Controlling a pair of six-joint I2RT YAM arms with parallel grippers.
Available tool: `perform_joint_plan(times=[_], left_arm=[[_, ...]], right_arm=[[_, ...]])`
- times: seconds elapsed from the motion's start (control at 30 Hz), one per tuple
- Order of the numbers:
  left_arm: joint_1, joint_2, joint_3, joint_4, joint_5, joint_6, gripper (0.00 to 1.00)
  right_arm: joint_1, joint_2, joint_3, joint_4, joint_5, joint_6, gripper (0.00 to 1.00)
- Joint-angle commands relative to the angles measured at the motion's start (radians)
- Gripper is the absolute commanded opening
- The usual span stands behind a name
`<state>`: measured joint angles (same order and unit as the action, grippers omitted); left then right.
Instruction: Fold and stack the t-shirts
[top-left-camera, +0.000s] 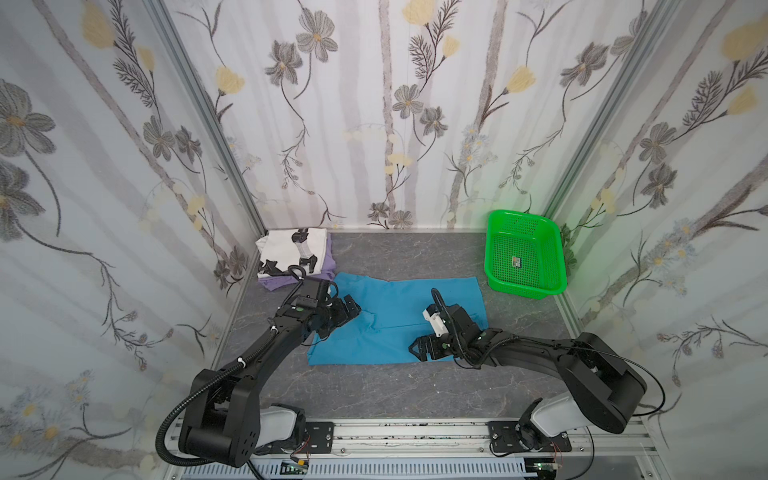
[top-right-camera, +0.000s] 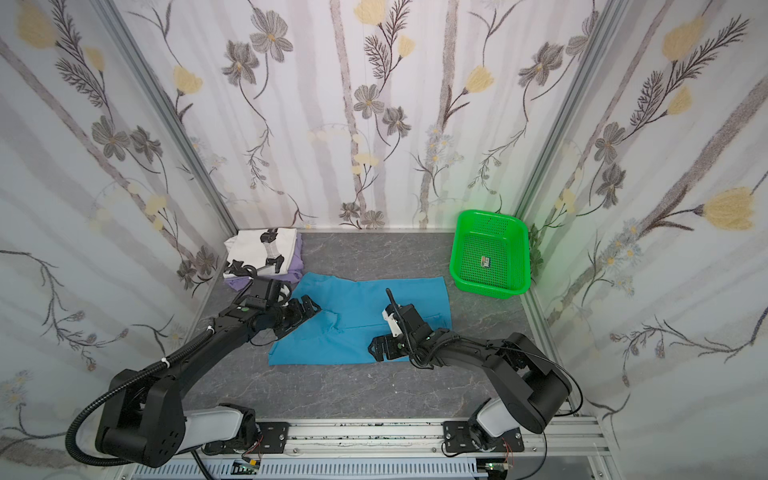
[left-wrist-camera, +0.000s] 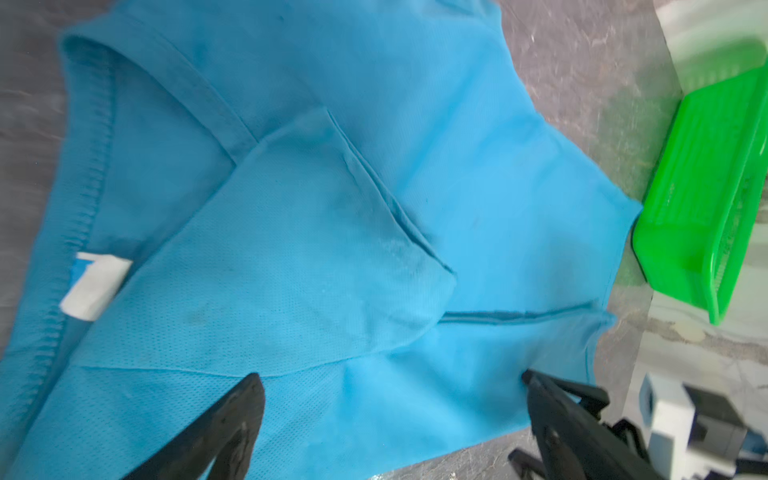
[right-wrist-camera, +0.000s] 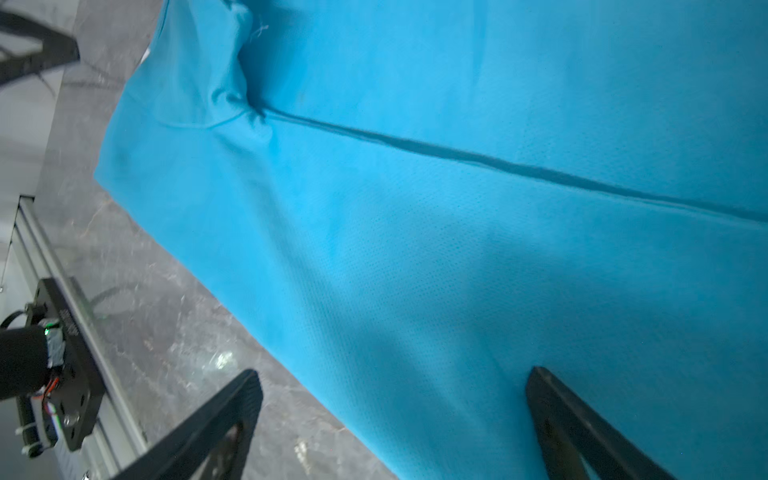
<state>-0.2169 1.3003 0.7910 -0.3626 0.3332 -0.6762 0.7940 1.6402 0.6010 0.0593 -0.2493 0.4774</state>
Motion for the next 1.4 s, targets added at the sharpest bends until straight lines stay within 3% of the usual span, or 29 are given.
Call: perform_joint_plan(times=[0.0,0.2,0.37,0.57,0.73,1.07,1.17,1.37], left_arm=[[0.048,0.027,0.082,-0.044,-0.009,0.02,1.0],[0.09,0.153,0.27,-0.031,0.026,0.056,1.0],[0.074,0.339,0.445,-0.001,0.078,0.112,0.98],[0.037,0.577,0.617,-0.01,0.141,0.199,0.83],[0.03,0.696,0.713,0.008,0.07,0.237,0.77],[-0.028,0.903,1.011,-0.375,-0.176,0.296,0.74],[-0.036,0.927,1.035,-0.413,-0.222,0.292,0.65],[-0.048,0.977,1.091,-0.505,-0.29,0.305,0.6]], right_arm=[[0.071,-0.028,-0.034,-0.141,0.011,0.096,1.0],[0.066,-0.215,-0.08,-0.212,0.072,0.14,1.0],[-0.12,-0.321,-0.002,-0.277,0.07,0.072,1.0],[-0.354,-0.368,0.029,-0.282,0.107,0.047,1.0],[-0.509,-0.388,0.033,-0.274,0.118,0.034,1.0],[-0.727,-0.388,0.045,-0.245,0.079,0.002,1.0],[-0.759,-0.37,0.062,-0.234,0.054,-0.007,1.0],[-0.794,-0.349,0.065,-0.23,0.028,-0.034,1.0]])
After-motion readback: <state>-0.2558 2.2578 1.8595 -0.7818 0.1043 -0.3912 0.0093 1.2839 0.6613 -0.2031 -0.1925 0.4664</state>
